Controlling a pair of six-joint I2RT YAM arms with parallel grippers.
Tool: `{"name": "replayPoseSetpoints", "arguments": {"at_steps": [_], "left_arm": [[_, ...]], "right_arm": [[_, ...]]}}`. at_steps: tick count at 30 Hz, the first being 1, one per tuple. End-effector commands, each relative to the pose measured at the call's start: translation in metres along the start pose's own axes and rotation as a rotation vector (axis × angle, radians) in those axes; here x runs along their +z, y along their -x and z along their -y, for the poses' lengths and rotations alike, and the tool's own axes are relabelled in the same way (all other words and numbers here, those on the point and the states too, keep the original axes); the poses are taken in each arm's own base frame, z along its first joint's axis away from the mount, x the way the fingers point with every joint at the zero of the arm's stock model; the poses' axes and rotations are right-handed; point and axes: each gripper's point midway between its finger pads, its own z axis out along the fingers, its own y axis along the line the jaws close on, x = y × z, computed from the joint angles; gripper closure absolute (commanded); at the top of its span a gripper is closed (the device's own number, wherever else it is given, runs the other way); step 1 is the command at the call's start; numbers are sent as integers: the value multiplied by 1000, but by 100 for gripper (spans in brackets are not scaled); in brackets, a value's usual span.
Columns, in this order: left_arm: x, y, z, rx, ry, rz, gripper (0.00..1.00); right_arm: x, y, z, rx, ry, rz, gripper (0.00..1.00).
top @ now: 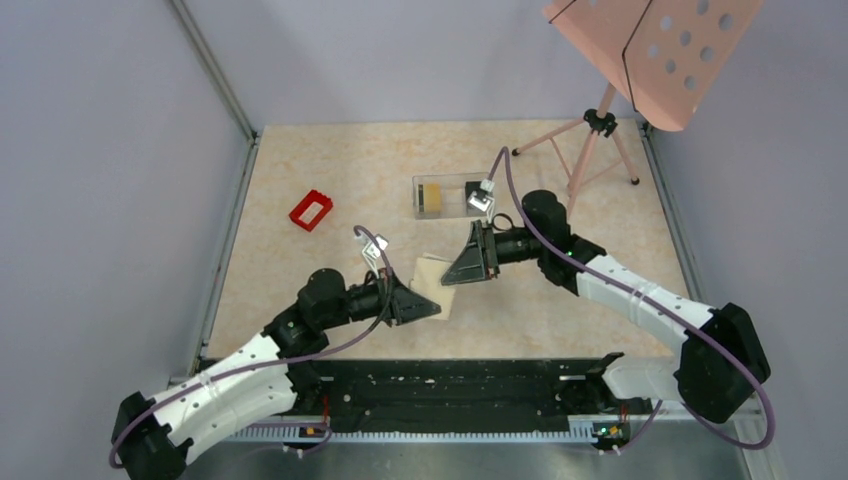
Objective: Put the credit cards into the card holder
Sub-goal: Open the card holder.
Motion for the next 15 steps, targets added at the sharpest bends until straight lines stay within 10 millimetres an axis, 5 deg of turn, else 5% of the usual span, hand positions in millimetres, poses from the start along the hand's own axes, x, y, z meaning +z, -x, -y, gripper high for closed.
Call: {"name": "replayPoseSetpoints", "arguments": {"at_steps": [1,3,6,15], "left_arm": [[-11,35,9,180,78,138,100],[-20,51,7,307,180,164,100],[-34,70,0,516,312,164,100],[-39,101,-3,1165,529,29,100]], "right_arm": [[-10,28,-32,-125,-6,102,44],[-16,32,-22,-92,-99,143,27],[-29,43,-17,-43,-159,215,14],[-43,54,-25,121,-133,265,11]]}}
